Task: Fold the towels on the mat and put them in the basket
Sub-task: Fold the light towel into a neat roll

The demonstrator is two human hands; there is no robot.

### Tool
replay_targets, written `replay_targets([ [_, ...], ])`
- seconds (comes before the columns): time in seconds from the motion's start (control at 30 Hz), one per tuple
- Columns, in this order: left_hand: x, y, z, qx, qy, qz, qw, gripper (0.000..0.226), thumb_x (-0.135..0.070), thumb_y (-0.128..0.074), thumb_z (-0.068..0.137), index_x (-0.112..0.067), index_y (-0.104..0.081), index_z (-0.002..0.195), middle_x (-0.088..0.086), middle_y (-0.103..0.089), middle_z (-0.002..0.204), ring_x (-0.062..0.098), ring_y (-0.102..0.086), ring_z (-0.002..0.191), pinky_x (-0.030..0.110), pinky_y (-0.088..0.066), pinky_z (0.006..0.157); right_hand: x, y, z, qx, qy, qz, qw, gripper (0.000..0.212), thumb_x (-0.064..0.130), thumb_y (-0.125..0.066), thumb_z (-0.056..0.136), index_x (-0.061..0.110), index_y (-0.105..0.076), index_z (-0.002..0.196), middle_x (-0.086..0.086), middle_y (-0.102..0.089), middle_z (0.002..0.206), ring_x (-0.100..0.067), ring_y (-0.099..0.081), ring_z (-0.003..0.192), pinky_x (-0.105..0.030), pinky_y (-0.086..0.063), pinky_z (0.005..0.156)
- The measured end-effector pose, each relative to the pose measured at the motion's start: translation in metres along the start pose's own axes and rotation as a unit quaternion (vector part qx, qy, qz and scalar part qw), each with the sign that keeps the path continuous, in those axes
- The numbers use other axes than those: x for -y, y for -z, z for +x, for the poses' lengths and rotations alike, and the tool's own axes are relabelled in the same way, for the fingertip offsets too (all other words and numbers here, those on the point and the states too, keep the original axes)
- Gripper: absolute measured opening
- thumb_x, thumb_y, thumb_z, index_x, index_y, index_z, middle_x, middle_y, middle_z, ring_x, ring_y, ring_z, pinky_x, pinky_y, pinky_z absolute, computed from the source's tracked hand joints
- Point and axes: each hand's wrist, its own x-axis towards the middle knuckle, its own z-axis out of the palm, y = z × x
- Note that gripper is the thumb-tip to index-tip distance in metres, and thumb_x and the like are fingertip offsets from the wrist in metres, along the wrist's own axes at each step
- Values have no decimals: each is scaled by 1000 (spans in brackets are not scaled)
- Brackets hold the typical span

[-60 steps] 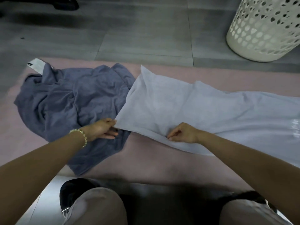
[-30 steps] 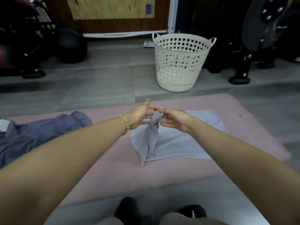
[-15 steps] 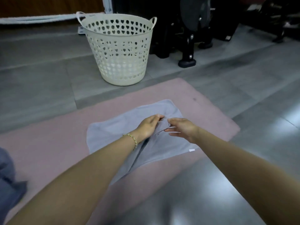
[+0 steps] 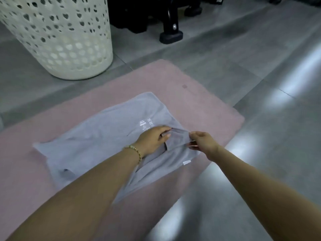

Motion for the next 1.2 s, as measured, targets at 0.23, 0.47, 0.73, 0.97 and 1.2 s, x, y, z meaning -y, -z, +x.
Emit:
replay_targets([
  [0.23,49,-2,2,-41,52,73,995,90,-57,-69,70,-22,-33,144,2,-34,148,21,-31,136,31,-23,114,-46,-2,36,-112,-11,-184,977,22,23,-63,88,5,-60,102,-6,-59,90,-21,-59,81,-27,-51,73],
  [0.47,100,19,-11,10,277,162,947,134,-92,-52,49,-28,8,150,6,-3,157,29,-4,144,48,-9,115,-37,-40,52,-80,4,-198,977,70,60,-70,72,11,-48,116,2,-55,90,-21,-56,91,-39,-48,87],
  [0.73,107,-2,-37,-124,163,168,964,76,-80,-25,63,-19,-59,93,0,-62,95,25,-51,95,31,-29,76,-43,-89,46,-78,59,-245,964,69,65,-65,72,7,-54,108,-6,-50,106,-23,-51,99,-38,-44,92],
  [0.97,84,38,-55,-144,166,-52,974,46,-59,-57,83,-20,-40,65,-3,-47,65,15,-47,64,35,-42,69,-11,-125,17,23,136,-44,989,35,37,-69,83,13,-64,109,3,-69,99,-8,-65,89,-20,-51,75],
  [1.2,30,162,-140,-224,177,-176,942,23,-35,-58,91,-15,-66,100,-6,-66,97,6,-59,87,5,-44,67,118,-176,-66,204,234,-80,947,28,25,-66,88,10,-67,111,2,-70,106,-10,-66,95,-15,-53,81],
])
